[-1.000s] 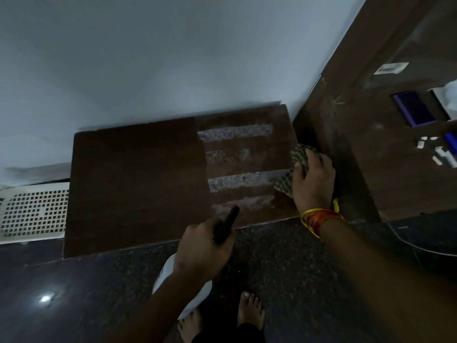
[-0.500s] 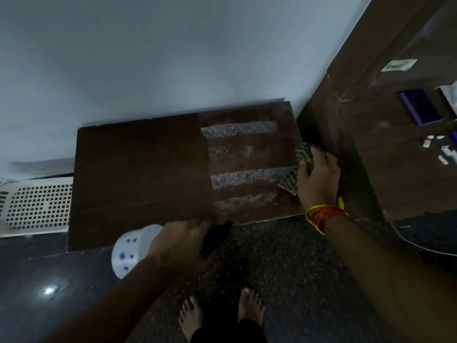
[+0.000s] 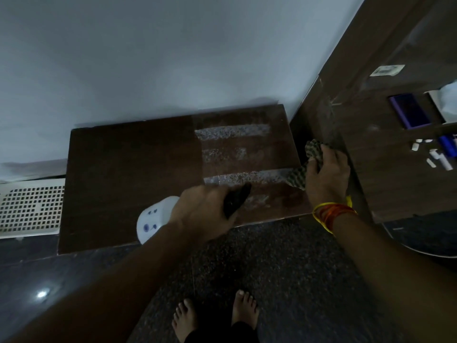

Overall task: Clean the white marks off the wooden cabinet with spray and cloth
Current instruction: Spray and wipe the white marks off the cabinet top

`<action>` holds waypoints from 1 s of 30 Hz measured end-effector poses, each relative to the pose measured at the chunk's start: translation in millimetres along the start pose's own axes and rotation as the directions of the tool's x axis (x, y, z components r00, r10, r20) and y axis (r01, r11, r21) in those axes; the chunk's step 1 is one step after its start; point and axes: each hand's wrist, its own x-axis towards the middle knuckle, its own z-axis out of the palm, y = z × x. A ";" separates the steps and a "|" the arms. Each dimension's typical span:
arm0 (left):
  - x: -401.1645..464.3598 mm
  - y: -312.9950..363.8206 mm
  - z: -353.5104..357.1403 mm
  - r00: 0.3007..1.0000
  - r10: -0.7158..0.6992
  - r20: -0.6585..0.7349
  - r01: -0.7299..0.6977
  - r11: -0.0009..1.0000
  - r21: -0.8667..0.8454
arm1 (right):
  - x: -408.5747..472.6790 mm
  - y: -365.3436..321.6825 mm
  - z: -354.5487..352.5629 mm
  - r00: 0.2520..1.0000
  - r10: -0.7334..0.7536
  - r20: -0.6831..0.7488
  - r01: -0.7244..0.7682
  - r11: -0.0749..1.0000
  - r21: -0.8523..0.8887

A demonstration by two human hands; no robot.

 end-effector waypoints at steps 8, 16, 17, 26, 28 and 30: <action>47.0 10.1 -12.5 0.970 -0.133 -0.203 0.123 0.990 -0.064 | 6.4 15.9 -5.8 0.999 0.032 0.003 -0.032 0.999 0.011; 38.4 -16.9 -21.1 0.946 -0.268 -0.182 0.248 0.961 -0.124 | 10.3 16.8 -9.3 1.000 -0.014 0.013 0.014 1.000 0.014; 33.3 -21.8 -22.1 0.941 -0.296 -0.165 0.277 0.952 -0.133 | 10.7 16.1 -8.3 1.000 -0.018 0.020 0.017 1.000 0.012; -30.0 -55.9 -18.7 0.934 -0.354 0.038 0.356 0.921 -0.158 | -2.7 -12.8 8.8 0.994 -0.028 0.109 0.028 1.000 0.006; -45.2 -57.1 -13.0 0.940 -0.334 0.064 0.340 0.922 -0.182 | -9.8 -22.0 14.4 0.990 -0.035 0.139 0.034 0.999 0.009; -59.1 -56.8 -7.4 0.950 -0.295 0.101 0.310 0.930 -0.196 | -17.5 -33.0 19.9 0.983 -0.044 0.177 0.041 0.999 0.024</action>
